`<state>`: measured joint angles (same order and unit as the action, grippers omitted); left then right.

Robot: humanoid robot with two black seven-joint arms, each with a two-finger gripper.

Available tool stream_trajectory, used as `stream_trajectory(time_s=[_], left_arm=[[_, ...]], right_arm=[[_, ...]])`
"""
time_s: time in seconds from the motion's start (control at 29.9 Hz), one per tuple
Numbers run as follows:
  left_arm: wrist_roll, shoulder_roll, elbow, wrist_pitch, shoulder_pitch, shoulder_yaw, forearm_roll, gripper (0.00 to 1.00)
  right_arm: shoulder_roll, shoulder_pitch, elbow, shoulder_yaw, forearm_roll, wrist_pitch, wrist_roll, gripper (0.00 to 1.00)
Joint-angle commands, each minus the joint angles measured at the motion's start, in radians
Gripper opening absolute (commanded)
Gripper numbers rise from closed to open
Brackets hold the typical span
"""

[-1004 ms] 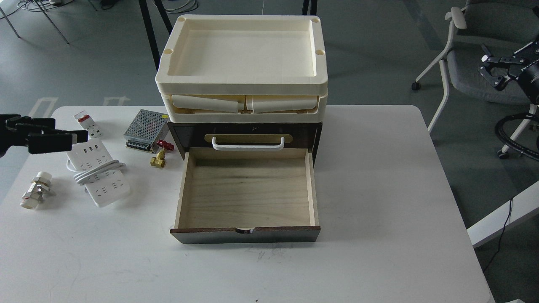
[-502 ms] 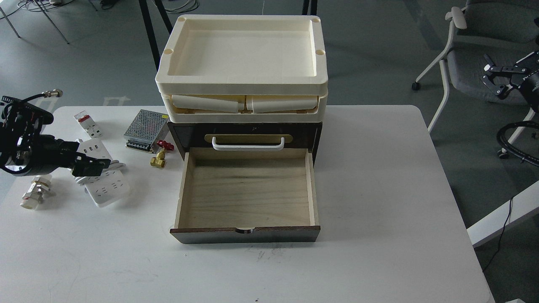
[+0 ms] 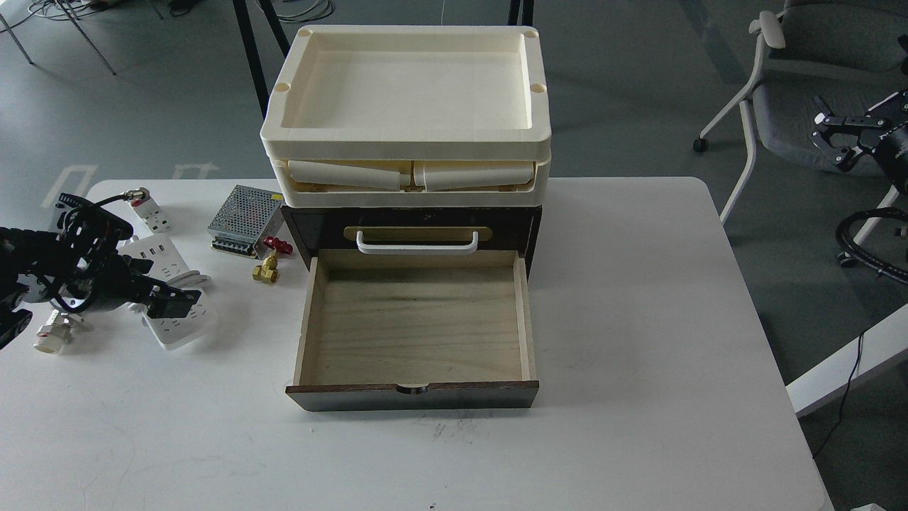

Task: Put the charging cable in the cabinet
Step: 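Move the left gripper down over the white power strip with cable, then close the left gripper on the power strip and lift it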

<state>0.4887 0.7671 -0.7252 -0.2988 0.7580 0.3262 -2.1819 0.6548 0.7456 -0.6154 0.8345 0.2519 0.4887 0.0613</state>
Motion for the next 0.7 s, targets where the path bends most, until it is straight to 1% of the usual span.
stream_trajectory(time_s=[0.0, 0.1, 0.17, 0.3, 0.33, 0.37, 0.4, 0.44, 0.47, 0.5, 0.54, 0.57, 0.6, 0.67], left_arm=[[0.0, -0.035, 0.065, 0.056, 0.001, -0.027, 0.0, 0.97], [0.0, -0.048, 0.107, 0.131, 0.004, -0.078, 0.0, 0.95], [0.0, -0.051, 0.127, 0.162, 0.007, -0.093, 0.0, 0.93], [0.0, -0.087, 0.191, 0.168, 0.017, -0.102, 0.0, 0.88], [0.0, -0.092, 0.208, 0.168, 0.017, -0.104, 0.0, 0.83], [0.0, -0.094, 0.216, 0.17, 0.017, -0.111, 0.0, 0.72], [0.0, -0.094, 0.217, 0.171, 0.017, -0.122, 0.0, 0.59], [0.0, -0.094, 0.217, 0.17, 0.018, -0.137, 0.0, 0.43], [0.0, -0.094, 0.217, 0.17, 0.02, -0.148, 0.0, 0.29], [0.0, -0.094, 0.217, 0.17, 0.02, -0.15, 0.0, 0.22], [0.0, -0.094, 0.217, 0.17, 0.017, -0.153, 0.0, 0.2], [0.0, -0.094, 0.217, 0.171, 0.017, -0.153, 0.0, 0.16], [0.0, -0.094, 0.217, 0.17, 0.017, -0.153, 0.0, 0.1], [0.0, -0.095, 0.216, 0.171, 0.014, -0.153, 0.008, 0.02]], right_arm=[[0.0, -0.008, 0.0, 0.001, 0.001, 0.0, 0.0, 1.0], [0.0, -0.009, 0.0, 0.0, 0.001, 0.0, 0.0, 1.0], [0.0, -0.009, 0.0, 0.0, 0.001, 0.0, 0.0, 1.0], [0.0, -0.015, 0.0, 0.0, 0.001, 0.0, 0.0, 1.0], [0.0, -0.015, 0.0, 0.0, 0.001, 0.0, 0.0, 1.0], [0.0, -0.017, 0.002, 0.0, 0.001, 0.0, 0.0, 1.0], [0.0, -0.017, 0.002, 0.0, 0.001, 0.0, 0.0, 1.0], [0.0, -0.022, 0.003, 0.001, 0.001, 0.0, 0.0, 1.0], [0.0, -0.022, 0.008, 0.001, 0.001, 0.0, 0.0, 1.0], [0.0, -0.022, 0.011, 0.001, 0.001, 0.0, 0.0, 1.0], [0.0, -0.022, 0.013, 0.001, 0.001, 0.0, 0.0, 1.0], [0.0, -0.023, 0.014, 0.001, 0.001, 0.0, 0.0, 1.0], [0.0, -0.025, 0.016, 0.001, 0.001, 0.0, 0.0, 1.0], [0.0, -0.029, 0.02, 0.001, 0.001, 0.0, 0.0, 1.0]])
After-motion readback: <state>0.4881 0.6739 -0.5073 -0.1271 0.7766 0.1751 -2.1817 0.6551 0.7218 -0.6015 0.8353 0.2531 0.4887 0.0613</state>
